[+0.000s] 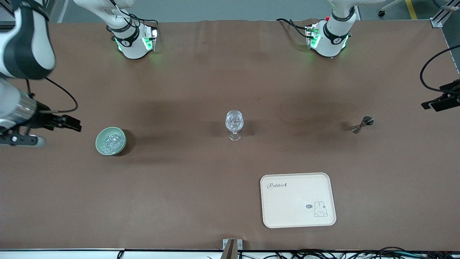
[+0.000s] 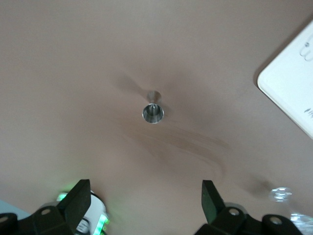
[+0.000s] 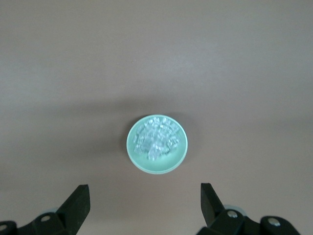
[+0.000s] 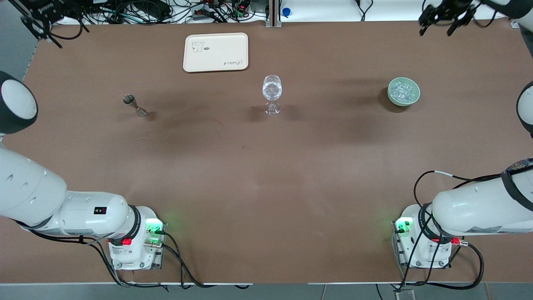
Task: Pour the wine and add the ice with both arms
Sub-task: 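Reach the right gripper to the ice bowl while the left gripper reaches the jigger, then grasp an ice cube with the right gripper while the left gripper grasps the jigger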
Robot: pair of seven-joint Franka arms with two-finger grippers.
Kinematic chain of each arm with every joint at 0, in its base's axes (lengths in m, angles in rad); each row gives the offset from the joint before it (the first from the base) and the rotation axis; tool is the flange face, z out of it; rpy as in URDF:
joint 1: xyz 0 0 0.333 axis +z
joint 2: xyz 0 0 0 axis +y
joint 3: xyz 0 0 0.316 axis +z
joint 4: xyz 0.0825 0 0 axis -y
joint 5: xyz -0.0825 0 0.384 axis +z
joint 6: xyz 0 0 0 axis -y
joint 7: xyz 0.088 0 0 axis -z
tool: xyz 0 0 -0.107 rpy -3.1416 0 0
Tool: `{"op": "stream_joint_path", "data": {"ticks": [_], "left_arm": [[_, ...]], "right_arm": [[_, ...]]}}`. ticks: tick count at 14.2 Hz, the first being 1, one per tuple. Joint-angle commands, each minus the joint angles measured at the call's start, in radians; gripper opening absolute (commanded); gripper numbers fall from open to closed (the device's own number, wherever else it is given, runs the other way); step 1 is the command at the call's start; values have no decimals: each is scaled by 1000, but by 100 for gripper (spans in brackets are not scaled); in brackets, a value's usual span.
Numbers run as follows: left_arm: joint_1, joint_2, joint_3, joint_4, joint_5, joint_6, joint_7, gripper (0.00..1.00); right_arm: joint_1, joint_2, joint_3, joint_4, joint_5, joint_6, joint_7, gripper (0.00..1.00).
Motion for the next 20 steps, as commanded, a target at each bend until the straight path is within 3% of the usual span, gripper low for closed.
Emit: {"op": "stream_joint_path", "data": {"ticks": [1, 5, 9, 11, 13, 18, 20], "left_arm": [[4, 82, 176, -24, -198, -7, -5, 99], [5, 252, 334, -91, -445, -6, -5, 99], [28, 387, 397, -163, -615, -6, -11, 99], [22, 429, 407, -185, -651, -6, -25, 93], [33, 443, 407, -214, -691, -4, -20, 91], [24, 526, 397, -252, -772, -11, -4, 83], [8, 556, 390, -277, -835, -11, 47, 80]], "right_arm": [[-8, -11, 1, -153, 10, 173, -9, 100], [-22, 39, 0, -313, 10, 398, -15, 100], [-29, 111, 0, -431, 4, 630, -35, 100], [-31, 121, 0, -453, 4, 661, -38, 100], [-31, 130, 0, -463, 4, 666, -40, 91], [-33, 139, 0, -482, 4, 684, -43, 59], [-33, 145, 1, -482, 4, 683, -43, 59]]}}
